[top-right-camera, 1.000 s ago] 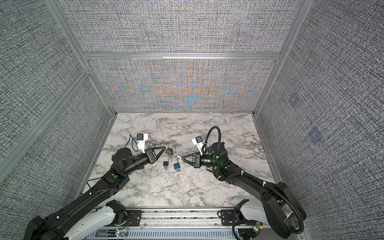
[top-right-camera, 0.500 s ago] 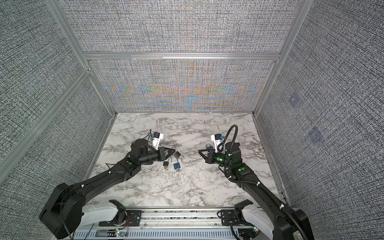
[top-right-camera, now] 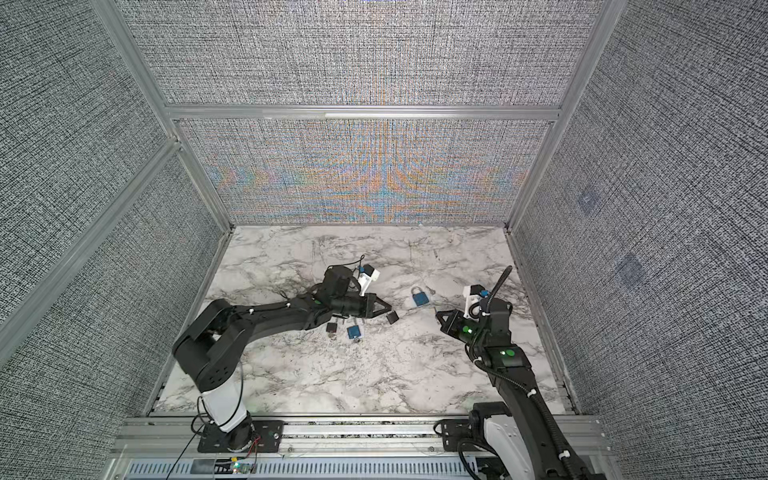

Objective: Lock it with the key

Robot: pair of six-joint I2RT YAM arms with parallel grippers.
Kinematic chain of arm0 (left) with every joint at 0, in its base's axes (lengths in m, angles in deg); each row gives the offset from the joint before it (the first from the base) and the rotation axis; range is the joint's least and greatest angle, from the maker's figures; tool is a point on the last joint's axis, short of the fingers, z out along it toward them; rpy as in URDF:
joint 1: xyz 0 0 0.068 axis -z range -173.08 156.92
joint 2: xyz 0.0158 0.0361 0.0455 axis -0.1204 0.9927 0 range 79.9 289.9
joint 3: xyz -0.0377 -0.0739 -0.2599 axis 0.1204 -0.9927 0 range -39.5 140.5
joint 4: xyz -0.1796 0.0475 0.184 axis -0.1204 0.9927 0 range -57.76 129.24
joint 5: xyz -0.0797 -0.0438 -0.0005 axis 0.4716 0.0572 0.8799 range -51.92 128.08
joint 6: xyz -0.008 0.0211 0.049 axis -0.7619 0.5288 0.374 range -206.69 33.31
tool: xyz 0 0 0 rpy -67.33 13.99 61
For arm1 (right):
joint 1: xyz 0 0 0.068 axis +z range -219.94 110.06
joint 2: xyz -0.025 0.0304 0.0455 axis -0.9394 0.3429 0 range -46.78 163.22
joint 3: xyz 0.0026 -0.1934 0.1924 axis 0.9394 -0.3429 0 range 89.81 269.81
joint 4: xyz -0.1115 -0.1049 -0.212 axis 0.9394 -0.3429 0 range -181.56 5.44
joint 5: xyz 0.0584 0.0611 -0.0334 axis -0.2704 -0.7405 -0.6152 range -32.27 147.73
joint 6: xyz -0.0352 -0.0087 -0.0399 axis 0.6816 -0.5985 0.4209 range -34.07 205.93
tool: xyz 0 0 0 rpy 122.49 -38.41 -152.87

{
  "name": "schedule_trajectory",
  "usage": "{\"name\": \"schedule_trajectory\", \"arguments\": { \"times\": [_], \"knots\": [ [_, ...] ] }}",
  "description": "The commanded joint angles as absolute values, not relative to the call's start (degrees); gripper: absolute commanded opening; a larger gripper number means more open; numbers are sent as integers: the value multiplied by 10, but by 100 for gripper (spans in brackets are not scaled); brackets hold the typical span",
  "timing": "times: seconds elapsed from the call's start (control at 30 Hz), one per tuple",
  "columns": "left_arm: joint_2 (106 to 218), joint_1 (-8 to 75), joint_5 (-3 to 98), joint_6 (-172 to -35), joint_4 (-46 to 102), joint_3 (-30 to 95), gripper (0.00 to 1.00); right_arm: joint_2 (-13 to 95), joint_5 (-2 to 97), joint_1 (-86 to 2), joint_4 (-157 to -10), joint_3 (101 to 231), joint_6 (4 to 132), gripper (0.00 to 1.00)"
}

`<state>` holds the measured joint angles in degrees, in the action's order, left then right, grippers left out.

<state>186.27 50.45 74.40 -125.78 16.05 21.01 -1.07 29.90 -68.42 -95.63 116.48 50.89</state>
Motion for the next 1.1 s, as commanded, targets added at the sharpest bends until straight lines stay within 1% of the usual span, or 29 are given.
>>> {"name": "schedule_trajectory", "arguments": {
  "times": [0.0,0.3,0.47,0.7,1.07],
  "knots": [
    [1906,523,766,-1262,140,255,0,-13,273,-710,-968,1160,522,0],
    [2052,559,789,-1287,156,389,0,-6,249,-759,-961,1149,531,0],
    [2108,563,804,-1302,159,442,0,-1,244,-763,-959,1149,535,0],
    [2148,564,804,-1311,175,488,0,10,247,-763,-966,1159,545,0],
    [2159,564,794,-1311,185,498,0,38,234,-764,-964,1160,557,0]
  ]
}}
